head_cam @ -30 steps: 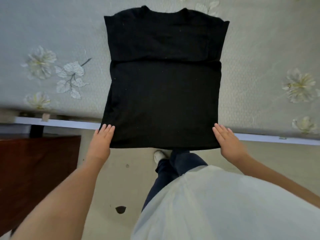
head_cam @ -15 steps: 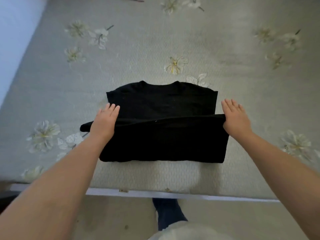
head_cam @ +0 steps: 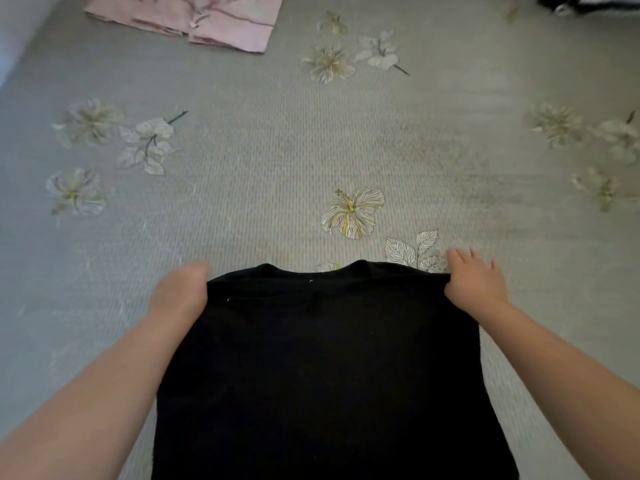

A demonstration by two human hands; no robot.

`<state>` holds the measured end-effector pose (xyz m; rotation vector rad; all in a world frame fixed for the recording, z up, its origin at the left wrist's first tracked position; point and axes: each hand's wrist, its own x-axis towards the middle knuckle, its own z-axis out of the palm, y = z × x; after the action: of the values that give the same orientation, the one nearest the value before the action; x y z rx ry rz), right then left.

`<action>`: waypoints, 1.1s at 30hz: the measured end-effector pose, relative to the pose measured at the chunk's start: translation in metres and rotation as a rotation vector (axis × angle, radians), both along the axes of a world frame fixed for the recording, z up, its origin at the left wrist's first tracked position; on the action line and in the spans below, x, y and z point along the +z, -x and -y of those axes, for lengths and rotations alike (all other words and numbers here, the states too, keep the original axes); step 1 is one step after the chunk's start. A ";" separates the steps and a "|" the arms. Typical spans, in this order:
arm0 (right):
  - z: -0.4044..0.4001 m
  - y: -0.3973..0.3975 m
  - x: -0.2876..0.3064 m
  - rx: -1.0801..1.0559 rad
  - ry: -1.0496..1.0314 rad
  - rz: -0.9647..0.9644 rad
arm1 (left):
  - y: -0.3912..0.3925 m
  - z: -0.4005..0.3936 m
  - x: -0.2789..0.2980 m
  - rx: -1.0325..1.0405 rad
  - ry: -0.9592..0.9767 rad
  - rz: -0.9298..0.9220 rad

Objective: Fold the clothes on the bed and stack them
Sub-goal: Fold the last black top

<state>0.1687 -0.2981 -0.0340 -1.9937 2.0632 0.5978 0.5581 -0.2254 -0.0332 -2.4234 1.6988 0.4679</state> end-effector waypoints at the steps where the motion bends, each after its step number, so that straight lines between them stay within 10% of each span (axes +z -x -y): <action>1: 0.005 -0.002 -0.006 -0.056 0.031 -0.009 | -0.003 0.004 -0.007 0.004 0.053 0.002; 8: 0.002 -0.011 -0.025 0.123 0.095 0.226 | 0.004 -0.009 -0.040 -0.405 0.067 -0.095; 18: -0.001 -0.006 -0.033 0.211 0.343 0.302 | -0.001 -0.001 -0.035 -0.447 0.335 -0.056; 26: -0.005 -0.016 -0.044 -0.057 0.287 0.261 | 0.031 0.019 -0.039 -0.165 0.058 0.018; 33: -0.137 0.018 -0.015 -0.692 0.258 0.464 | 0.156 0.047 -0.018 -0.661 0.122 -0.227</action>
<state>0.1504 -0.1611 -0.0492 -1.1986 2.3671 -0.2489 0.4023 -0.2722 -0.0513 -1.7530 2.5287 0.5585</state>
